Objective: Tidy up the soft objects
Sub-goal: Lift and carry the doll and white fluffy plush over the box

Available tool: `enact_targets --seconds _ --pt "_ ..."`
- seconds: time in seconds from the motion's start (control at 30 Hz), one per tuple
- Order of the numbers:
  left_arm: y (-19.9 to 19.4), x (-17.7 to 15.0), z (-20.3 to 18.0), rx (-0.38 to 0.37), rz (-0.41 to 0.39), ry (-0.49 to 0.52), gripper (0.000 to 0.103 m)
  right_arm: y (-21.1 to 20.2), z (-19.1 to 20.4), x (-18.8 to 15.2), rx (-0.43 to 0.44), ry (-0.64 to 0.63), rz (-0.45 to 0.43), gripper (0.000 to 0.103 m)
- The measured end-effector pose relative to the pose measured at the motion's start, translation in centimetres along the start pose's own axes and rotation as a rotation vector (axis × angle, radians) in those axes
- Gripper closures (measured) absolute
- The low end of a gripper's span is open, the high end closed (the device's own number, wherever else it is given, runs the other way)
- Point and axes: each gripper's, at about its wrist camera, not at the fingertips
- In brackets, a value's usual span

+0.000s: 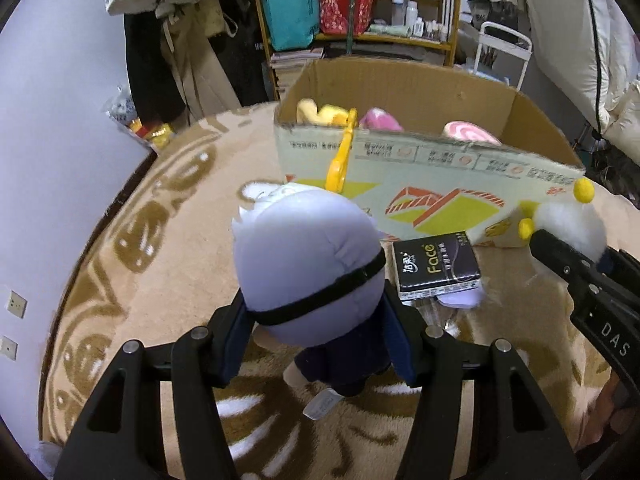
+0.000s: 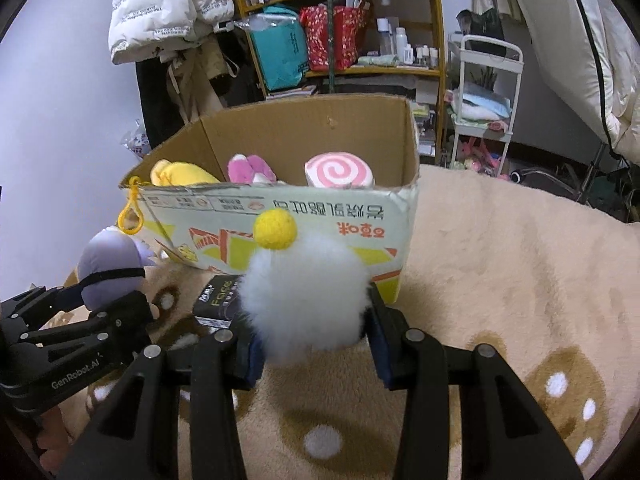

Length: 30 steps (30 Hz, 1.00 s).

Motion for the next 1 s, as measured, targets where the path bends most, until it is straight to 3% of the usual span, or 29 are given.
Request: enact_targets --seconds 0.57,1.0 --pt "-8.6 0.9 1.1 0.03 -0.337 0.027 0.045 -5.5 1.9 1.9 0.023 -0.062 -0.165 0.058" --pt "-9.7 3.2 0.7 0.027 -0.502 0.044 0.045 -6.6 1.4 4.0 0.012 -0.063 -0.268 0.058"
Point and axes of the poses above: each gripper's, at about its wrist camera, not at the fingertips, and y roughly the way its jaws point, z to its left, x to its top
